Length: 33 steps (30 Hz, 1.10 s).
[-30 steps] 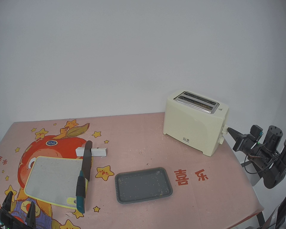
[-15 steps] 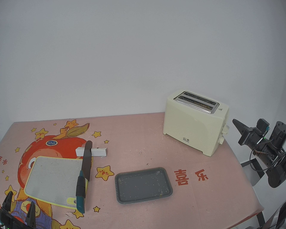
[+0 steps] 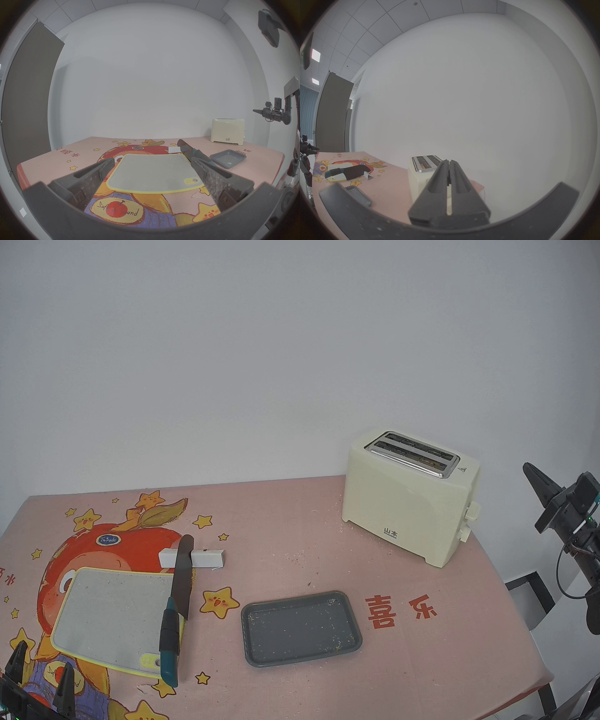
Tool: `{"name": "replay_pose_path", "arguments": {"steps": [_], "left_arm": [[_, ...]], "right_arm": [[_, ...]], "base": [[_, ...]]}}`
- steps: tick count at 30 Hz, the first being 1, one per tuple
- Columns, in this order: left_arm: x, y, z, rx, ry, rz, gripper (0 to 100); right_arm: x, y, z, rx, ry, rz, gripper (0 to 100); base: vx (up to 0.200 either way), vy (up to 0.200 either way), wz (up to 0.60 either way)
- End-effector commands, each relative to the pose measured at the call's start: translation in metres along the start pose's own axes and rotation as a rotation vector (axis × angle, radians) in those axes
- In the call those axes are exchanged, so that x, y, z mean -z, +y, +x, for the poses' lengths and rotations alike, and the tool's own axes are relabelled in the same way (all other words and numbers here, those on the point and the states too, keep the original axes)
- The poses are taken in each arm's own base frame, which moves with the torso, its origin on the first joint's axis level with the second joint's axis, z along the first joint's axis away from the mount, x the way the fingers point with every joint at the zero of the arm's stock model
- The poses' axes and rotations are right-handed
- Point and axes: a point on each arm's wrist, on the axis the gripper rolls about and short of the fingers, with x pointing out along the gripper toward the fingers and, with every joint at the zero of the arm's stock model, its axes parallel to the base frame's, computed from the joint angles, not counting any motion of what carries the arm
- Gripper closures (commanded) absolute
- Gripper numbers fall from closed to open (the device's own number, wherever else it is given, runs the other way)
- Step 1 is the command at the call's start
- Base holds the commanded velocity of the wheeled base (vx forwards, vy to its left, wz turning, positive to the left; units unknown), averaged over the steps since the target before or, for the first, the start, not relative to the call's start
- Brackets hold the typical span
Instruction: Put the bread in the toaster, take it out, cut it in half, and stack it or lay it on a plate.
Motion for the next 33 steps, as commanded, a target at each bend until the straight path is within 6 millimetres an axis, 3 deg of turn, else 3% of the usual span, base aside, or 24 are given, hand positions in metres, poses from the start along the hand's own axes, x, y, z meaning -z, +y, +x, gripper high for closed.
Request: {"name": "replay_pose_path", "arguments": {"steps": [1, 4, 18, 33], "left_arm": [[0.005, 0.000, 0.001, -0.001, 0.011, 0.000, 0], [0.005, 0.000, 0.001, 0.001, 0.011, 0.000, 0], [0.005, 0.000, 0.001, -0.001, 0.011, 0.000, 0], [0.005, 0.000, 0.001, -0.001, 0.011, 0.000, 0]], "right_arm": [[-0.001, 0.001, -0.006, 0.004, -0.002, -0.002, 100], [0.000, -0.008, -0.006, 0.037, 0.005, -0.007, 100], [-0.008, -0.003, -0.013, -0.037, -0.018, -0.030, 100], [0.001, 0.002, -0.016, -0.062, 0.021, -0.026, 100]], "base": [[0.000, 0.000, 0.00], [0.000, 0.000, 0.00], [0.000, 0.000, 0.00], [0.000, 0.000, 0.00]]}}
